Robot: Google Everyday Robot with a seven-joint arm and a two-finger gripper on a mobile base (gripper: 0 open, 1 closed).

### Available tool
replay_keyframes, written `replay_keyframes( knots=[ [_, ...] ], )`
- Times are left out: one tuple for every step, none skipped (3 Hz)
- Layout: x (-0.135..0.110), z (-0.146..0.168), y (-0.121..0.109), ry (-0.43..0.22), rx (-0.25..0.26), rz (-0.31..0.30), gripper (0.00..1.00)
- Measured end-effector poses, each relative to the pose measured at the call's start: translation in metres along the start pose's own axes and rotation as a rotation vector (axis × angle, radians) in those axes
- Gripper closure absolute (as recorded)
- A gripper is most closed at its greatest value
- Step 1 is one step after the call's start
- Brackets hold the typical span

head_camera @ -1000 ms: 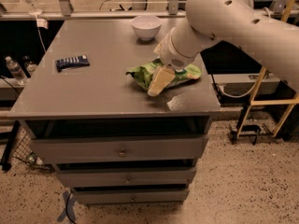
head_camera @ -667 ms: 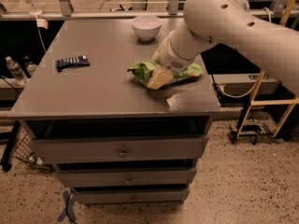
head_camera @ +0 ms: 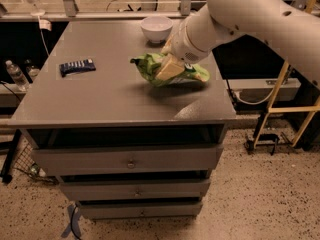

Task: Move green rice chip bag near rxbar blueberry

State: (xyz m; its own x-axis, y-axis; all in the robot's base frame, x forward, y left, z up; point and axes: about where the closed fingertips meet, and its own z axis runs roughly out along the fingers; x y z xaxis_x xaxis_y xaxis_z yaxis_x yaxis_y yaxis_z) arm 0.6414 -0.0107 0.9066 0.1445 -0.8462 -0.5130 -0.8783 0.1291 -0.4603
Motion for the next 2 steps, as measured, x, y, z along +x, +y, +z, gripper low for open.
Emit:
replay_keyframes(
  knots=[
    [-0.0381, -0.0335, -0.0338, -0.074, 0.094, -0.070, 1.00],
    [-0.0383, -0.0336, -0.0340, -0.074, 0.095, -0.070, 1.00]
  ],
)
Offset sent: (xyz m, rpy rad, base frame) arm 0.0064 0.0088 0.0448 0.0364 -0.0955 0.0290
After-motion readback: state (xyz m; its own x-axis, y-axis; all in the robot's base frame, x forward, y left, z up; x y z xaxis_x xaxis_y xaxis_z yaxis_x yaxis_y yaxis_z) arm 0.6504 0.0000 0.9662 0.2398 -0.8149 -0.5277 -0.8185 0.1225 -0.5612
